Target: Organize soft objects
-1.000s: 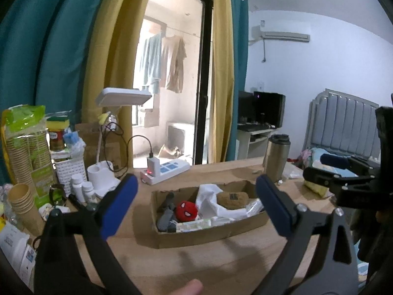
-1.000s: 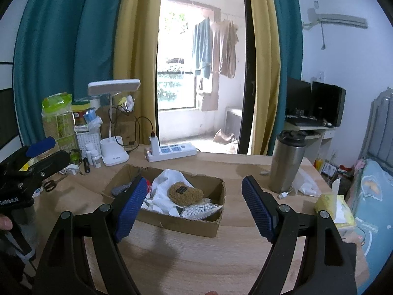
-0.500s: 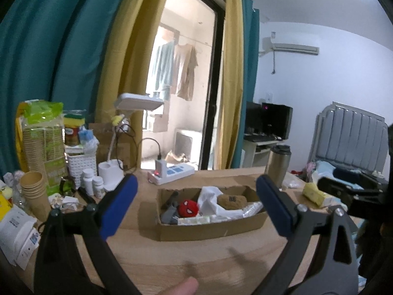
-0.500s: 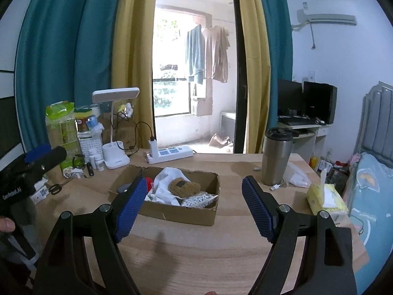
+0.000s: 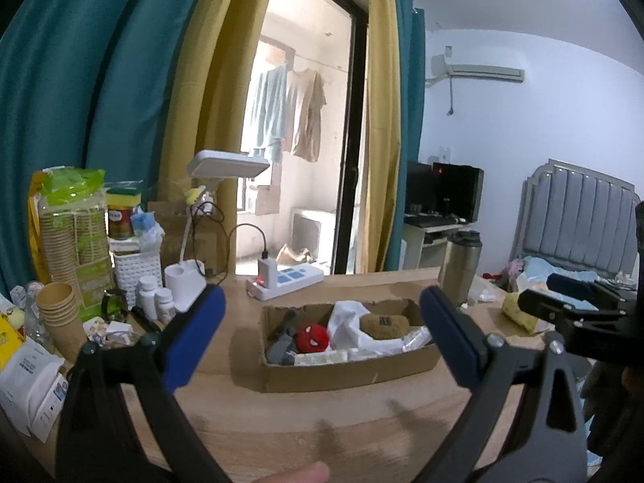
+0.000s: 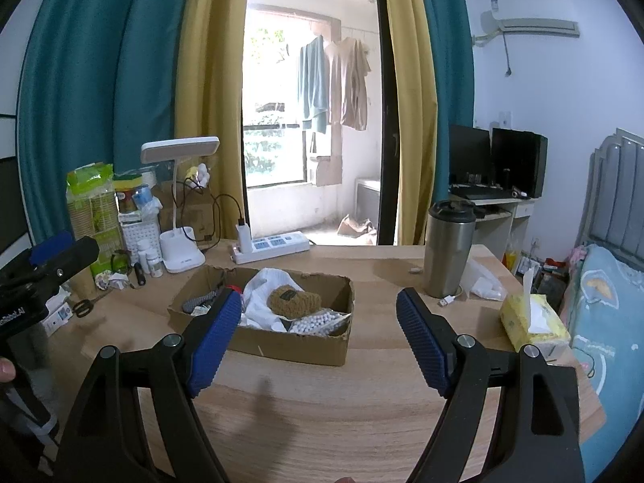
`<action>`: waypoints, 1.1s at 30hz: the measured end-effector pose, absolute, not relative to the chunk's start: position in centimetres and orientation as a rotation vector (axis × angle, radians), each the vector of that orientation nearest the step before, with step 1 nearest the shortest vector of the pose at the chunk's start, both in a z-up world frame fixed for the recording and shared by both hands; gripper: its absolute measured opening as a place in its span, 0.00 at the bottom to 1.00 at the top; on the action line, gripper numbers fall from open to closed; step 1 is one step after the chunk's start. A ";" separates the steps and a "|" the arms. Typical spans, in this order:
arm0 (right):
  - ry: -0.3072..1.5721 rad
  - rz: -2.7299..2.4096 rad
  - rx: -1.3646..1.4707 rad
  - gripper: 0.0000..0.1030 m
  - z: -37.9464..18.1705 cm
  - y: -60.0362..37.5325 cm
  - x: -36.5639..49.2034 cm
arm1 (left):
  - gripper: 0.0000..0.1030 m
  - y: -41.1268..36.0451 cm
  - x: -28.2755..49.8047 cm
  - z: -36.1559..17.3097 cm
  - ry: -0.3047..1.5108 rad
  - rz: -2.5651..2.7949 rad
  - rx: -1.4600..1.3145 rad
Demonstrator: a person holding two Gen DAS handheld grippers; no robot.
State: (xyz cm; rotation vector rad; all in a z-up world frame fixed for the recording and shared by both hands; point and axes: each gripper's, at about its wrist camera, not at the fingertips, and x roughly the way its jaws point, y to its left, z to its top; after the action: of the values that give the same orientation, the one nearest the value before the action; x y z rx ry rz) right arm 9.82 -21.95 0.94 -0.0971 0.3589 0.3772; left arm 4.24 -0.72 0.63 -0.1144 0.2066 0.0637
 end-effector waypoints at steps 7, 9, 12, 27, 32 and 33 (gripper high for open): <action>0.362 0.375 -0.095 0.80 0.7 -22.0 9.9 | 0.96 -0.6 4.2 0.6 0.218 0.064 -0.130; 0.361 0.377 -0.098 0.80 0.6 -21.9 9.9 | 0.95 -0.8 4.1 0.7 0.215 0.063 -0.126; 0.363 0.375 -0.094 0.80 0.7 -22.0 9.9 | 0.96 -0.9 4.1 0.7 0.214 0.059 -0.124; 0.361 0.373 -0.095 0.80 0.5 -21.9 10.0 | 0.96 -0.9 4.2 0.9 0.230 0.071 -0.120; 0.362 0.374 -0.095 0.80 0.5 -22.0 10.0 | 0.95 -1.0 4.1 0.9 0.233 0.065 -0.117; 0.363 0.374 -0.095 0.80 0.5 -22.0 10.0 | 0.95 -1.1 4.1 0.8 0.234 0.063 -0.115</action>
State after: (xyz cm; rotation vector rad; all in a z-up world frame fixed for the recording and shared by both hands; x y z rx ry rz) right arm 10.02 -22.04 0.47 -0.0952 0.3631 0.3737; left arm 4.08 -1.11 0.83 -0.1150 0.2344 0.0633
